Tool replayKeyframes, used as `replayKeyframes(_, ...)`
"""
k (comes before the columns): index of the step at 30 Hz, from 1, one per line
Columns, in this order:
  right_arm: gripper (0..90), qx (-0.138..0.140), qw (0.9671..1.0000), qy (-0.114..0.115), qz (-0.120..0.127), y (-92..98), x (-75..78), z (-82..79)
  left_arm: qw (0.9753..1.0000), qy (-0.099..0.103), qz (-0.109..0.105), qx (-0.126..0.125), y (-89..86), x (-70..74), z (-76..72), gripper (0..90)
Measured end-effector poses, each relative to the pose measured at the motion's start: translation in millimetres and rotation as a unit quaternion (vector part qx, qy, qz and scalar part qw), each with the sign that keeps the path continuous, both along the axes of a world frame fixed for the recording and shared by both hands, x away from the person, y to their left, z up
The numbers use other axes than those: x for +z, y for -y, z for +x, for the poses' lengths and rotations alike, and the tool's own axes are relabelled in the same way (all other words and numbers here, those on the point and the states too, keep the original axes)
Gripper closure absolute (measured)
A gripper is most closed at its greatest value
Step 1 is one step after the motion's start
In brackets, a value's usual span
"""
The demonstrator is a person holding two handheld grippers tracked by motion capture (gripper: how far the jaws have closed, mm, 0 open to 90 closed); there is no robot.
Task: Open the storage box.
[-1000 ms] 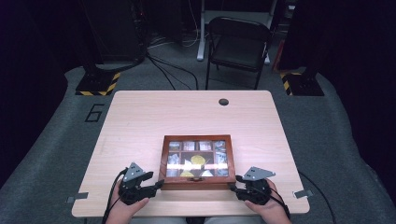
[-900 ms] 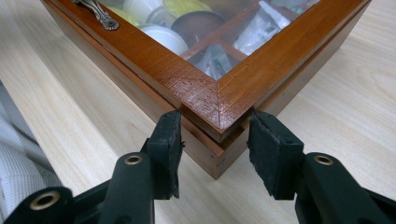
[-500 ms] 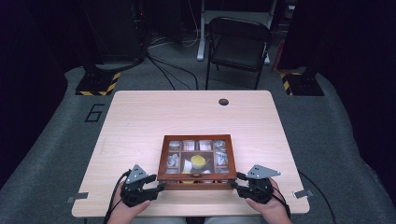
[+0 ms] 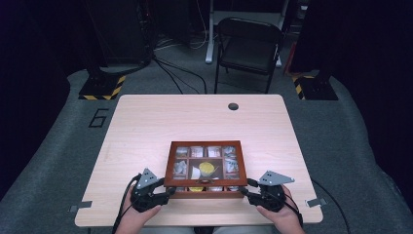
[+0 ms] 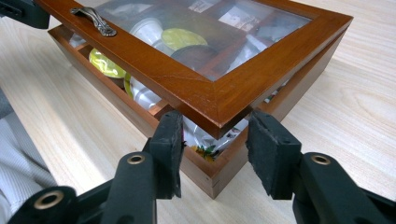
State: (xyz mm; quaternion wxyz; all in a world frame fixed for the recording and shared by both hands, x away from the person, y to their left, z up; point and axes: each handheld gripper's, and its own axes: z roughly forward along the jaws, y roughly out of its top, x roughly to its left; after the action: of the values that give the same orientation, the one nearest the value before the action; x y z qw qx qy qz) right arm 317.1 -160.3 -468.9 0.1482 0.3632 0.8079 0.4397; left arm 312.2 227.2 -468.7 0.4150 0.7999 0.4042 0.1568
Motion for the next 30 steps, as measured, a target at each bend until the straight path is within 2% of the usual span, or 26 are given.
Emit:
replayKeyframes(3, 50.7, -0.006, 1.0, 0.004, -0.002, -1.0, 1.8, 0.2, 1.0, 0.0, 0.005, -0.001, 1.9, 1.4, 2.3, 42.7)
replayKeyframes(6, 49.6, -0.009, 0.9999, 0.011, -0.005, -1.9, 4.8, 1.1, 1.0, -0.003, -0.004, 0.002, 2.3, 4.9, 4.8, 42.0)
replayKeyframes(12, 47.8, -0.016, 0.9995, 0.026, 0.0, -4.3, 13.8, 5.4, 0.9998, 0.005, -0.009, 0.014, 2.6, 14.1, 8.6, 41.1)
replayKeyframes(18, 46.0, -0.018, 0.9994, 0.029, 0.007, -5.5, 22.5, 10.8, 0.9993, 0.01, -0.019, 0.031, 2.5, 22.6, 12.3, 36.9)
replayKeyframes(23, 44.8, -0.024, 0.999, 0.035, 0.014, -6.0, 29.9, 15.6, 0.9991, 0.025, -0.017, 0.031, 2.2, 31.4, 15.5, 36.6)
replayKeyframes(26, 44.0, -0.03, 0.9987, 0.037, 0.019, -6.7, 34.4, 18.3, 0.9985, 0.032, -0.026, 0.035, 2.7, 36.4, 18.0, 36.6)
replayKeyframes(30, 43.7, -0.033, 0.9982, 0.041, 0.028, -7.3, 40.7, 23.2, 0.9984, 0.041, -0.022, 0.03, 1.7, 44.7, 22.2, 36.8)
